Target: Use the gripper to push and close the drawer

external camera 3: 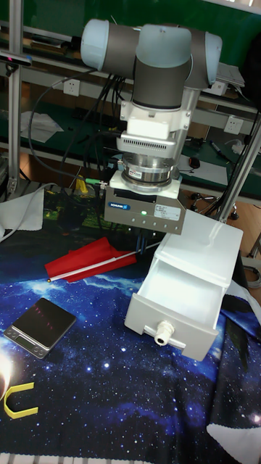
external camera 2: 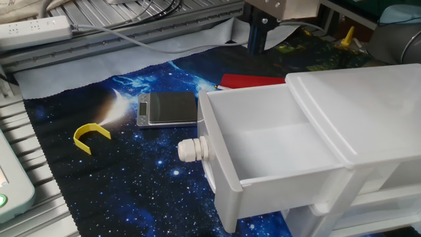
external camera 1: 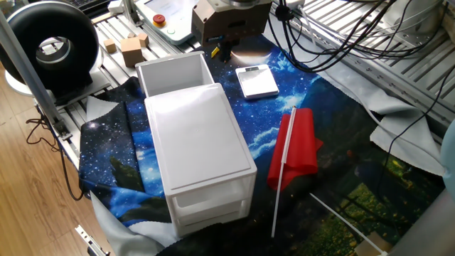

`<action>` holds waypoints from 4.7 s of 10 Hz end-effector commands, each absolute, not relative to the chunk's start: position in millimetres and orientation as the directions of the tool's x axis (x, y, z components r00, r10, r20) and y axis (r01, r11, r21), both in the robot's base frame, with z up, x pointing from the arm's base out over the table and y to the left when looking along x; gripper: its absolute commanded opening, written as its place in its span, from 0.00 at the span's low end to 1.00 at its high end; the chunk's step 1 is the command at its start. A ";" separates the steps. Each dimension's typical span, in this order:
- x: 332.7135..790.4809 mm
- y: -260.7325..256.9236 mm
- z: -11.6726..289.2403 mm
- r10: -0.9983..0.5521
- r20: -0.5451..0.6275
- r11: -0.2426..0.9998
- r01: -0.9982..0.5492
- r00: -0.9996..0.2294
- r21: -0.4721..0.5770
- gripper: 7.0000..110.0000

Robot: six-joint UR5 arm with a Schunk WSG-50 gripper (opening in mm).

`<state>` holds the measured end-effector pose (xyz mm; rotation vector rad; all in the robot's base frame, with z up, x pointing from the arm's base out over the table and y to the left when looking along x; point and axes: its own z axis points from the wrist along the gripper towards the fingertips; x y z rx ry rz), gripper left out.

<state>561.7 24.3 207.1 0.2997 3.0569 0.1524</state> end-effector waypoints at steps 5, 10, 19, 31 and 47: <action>558.8 10.9 207.4 0.190 -0.055 0.981 0.187 -0.980 0.052 0.00; 560.3 4.8 207.3 0.181 -0.066 0.983 0.180 -0.981 0.029 0.00; 561.1 8.2 207.4 0.205 -0.066 0.978 0.202 -0.977 0.044 0.00; 553.8 17.8 207.5 0.175 -0.031 0.982 0.173 -0.984 0.075 0.00; 663.0 9.5 194.5 0.133 -0.059 0.990 0.135 -0.989 -0.030 0.00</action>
